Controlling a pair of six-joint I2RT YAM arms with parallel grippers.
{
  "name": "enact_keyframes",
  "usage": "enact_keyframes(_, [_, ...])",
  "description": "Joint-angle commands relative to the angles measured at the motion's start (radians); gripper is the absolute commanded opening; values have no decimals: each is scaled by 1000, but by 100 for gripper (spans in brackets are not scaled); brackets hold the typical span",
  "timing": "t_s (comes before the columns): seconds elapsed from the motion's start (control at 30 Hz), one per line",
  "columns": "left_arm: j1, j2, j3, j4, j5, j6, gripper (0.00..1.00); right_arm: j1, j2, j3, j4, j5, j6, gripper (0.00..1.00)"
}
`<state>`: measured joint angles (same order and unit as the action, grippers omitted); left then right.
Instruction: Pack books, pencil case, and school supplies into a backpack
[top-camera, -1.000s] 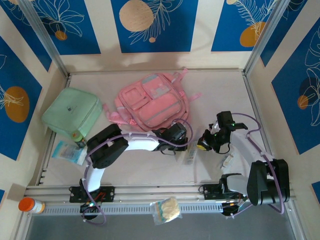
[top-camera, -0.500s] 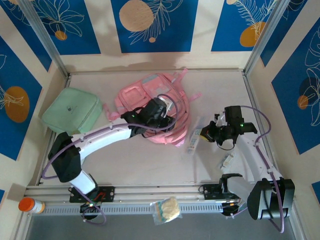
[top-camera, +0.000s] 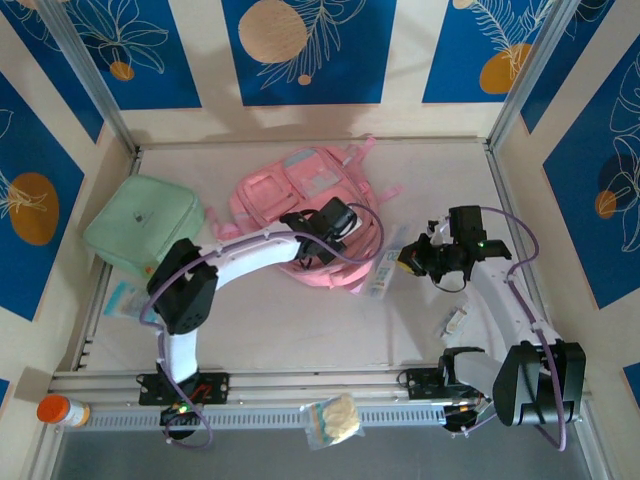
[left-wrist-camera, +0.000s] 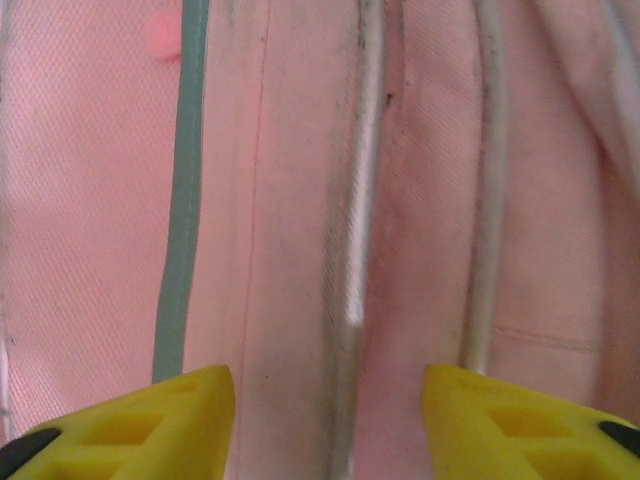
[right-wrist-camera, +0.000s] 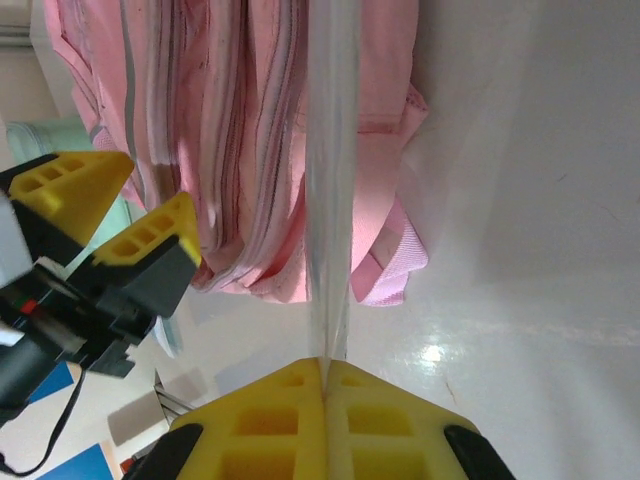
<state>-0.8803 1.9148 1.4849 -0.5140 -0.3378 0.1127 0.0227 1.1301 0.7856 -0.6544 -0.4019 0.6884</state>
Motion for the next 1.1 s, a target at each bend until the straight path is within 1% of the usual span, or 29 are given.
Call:
enact_keyframes(0.0, [32, 34, 55, -18, -61, 35, 40, -9, 13, 32, 14, -49, 1, 0])
enact_keyframes(0.07, [45, 37, 54, -7, -48, 36, 28, -10, 13, 31, 10, -49, -3, 0])
enact_keyframes(0.13, [52, 29, 48, 3, -43, 39, 13, -12, 10, 27, 11, -50, -7, 0])
enact_keyframes(0.17, [56, 25, 45, 10, -43, 40, 8, -12, 11, 28, 9, -48, -11, 0])
enact_keyframes(0.23, [65, 12, 47, 8, -40, 40, 1, -13, 11, 33, 0, -45, -18, 0])
enact_keyframes(0.37, [75, -46, 44, -9, -22, 18, 0, -13, 17, 55, -21, -58, -40, 0])
enact_keyframes(0.53, [75, -127, 108, -103, -1, -77, 0, -7, 17, 90, -37, -111, -48, 0])
enact_keyframes(0.6, [75, -156, 147, -141, 11, -123, 0, 15, 20, 102, -19, -130, -29, 0])
enact_keyframes(0.7, [76, -181, 216, -196, 22, -215, 0, 66, 51, 127, 24, -115, -3, 0])
enact_keyframes(0.77, [76, -190, 259, -226, 43, -280, 0, 97, 86, 133, 91, -113, 40, 0])
enact_keyframes(0.9, [75, -204, 321, -249, 93, -402, 0, 190, 191, 154, 297, -89, 145, 0])
enact_keyframes(0.93, [75, -207, 325, -244, 114, -420, 0, 216, 217, 177, 326, -72, 155, 0])
enact_keyframes(0.97, [75, -206, 331, -240, 132, -437, 0, 245, 248, 200, 352, -28, 163, 0])
enact_keyframes(1.0, [74, -206, 341, -246, 133, -461, 0, 269, 276, 211, 391, 12, 171, 0])
enact_keyframes(1.07, [75, -207, 353, -251, 131, -492, 0, 292, 337, 213, 507, 35, 215, 0])
